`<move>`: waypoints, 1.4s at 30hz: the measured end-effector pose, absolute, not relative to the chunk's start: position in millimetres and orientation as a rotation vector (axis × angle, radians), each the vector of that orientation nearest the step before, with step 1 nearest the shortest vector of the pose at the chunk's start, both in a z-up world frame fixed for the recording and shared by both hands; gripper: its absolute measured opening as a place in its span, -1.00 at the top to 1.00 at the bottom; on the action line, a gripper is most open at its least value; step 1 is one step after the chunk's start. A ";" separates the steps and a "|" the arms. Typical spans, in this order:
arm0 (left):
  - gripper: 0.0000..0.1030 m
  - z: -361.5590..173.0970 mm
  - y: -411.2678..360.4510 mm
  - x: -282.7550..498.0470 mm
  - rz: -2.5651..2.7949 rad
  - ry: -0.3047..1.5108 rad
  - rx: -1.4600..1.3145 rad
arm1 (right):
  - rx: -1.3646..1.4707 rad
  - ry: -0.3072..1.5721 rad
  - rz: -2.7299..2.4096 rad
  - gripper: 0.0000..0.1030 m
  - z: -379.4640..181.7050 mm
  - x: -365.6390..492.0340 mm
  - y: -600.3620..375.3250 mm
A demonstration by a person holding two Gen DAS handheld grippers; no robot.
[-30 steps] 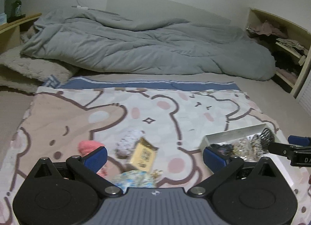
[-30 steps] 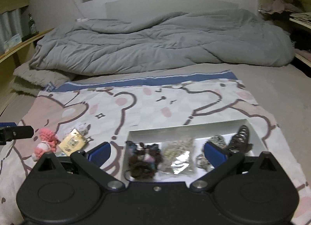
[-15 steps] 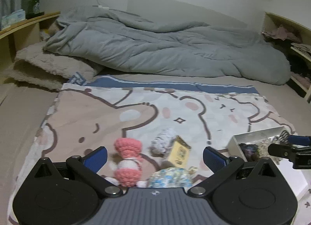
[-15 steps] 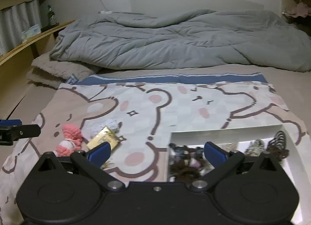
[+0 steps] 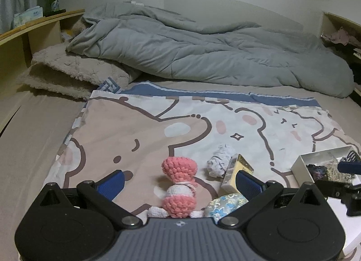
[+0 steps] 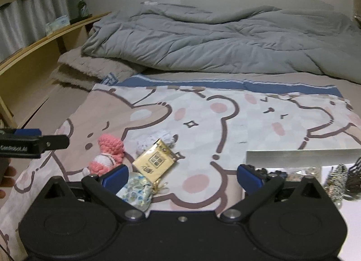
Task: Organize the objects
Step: 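Withdraw both tools from the box toward the pink doll and floral pouch, then grasp the pink crocheted doll with left tool while right tool grasps the floral pouch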
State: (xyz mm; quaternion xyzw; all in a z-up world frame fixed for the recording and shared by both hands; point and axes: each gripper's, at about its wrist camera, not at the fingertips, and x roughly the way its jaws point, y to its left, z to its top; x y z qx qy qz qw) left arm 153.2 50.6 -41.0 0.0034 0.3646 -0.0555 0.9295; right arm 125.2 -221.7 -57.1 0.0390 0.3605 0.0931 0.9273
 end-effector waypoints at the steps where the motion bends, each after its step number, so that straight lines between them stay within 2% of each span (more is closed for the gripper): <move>1: -1.00 -42.6 50.3 155.5 -0.113 0.751 0.009 | 0.076 0.743 0.195 -1.00 -58.9 126.6 -219.7; 12: -0.96 -64.7 47.3 188.3 -0.111 0.833 0.024 | 0.024 0.743 0.274 -1.00 -82.3 140.2 -192.2; 14: -0.82 -70.0 46.1 192.8 -0.111 0.846 0.034 | 0.000 0.750 0.276 -1.00 -87.3 143.1 -186.9; 23: -0.48 -96.4 44.3 220.1 -0.120 0.929 0.003 | -0.049 0.833 0.331 -1.00 -111.5 158.0 -164.1; 42: -0.22 -148.8 44.0 252.7 -0.134 1.044 -0.041 | -0.090 0.944 0.455 -1.00 -156.5 177.5 -128.5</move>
